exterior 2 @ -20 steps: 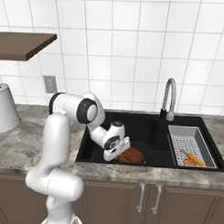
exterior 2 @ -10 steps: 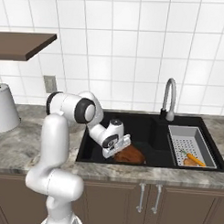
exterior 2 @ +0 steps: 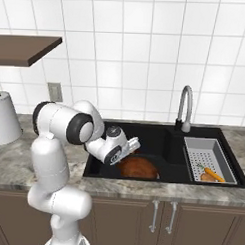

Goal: Dump the potato and carrot from the bowl so the bowl can be washed. Place the bowl in the sink after clearing the leftovers.

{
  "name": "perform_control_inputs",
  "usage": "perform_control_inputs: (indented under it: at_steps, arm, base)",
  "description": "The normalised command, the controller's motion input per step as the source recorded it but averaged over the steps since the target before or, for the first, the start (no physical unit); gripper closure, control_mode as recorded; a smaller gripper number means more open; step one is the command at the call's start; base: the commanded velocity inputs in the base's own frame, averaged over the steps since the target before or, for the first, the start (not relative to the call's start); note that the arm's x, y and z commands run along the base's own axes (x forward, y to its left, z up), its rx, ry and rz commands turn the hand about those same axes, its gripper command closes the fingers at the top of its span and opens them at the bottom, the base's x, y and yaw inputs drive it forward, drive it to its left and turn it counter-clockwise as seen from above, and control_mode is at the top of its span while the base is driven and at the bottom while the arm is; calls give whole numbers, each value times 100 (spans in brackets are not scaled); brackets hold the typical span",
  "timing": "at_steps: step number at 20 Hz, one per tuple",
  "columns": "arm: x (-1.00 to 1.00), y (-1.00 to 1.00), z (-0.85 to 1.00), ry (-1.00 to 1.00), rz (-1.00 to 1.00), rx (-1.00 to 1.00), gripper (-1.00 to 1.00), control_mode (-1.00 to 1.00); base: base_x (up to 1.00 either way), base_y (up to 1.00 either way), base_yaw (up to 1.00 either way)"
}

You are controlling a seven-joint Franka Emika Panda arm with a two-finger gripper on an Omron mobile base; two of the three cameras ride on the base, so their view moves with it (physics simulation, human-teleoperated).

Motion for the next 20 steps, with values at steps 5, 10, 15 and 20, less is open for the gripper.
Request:
perform_control_inputs:
  at_steps: [5, 10, 15, 20]
  arm:
    - [-19, 16, 100, -39, -13, -12, -100, -100]
    - [-19, 1, 100, -42, -9, -8, -100, -100]
    - [-22, 0, 100, -38, -6, -5, -100, -100]
    - [-21, 0, 100, -27, -2, 0, -100, -100]
  base:
    - [0, 0, 0]
    - [0, 0, 0]
    - [0, 0, 0]
    - [0, 0, 0]
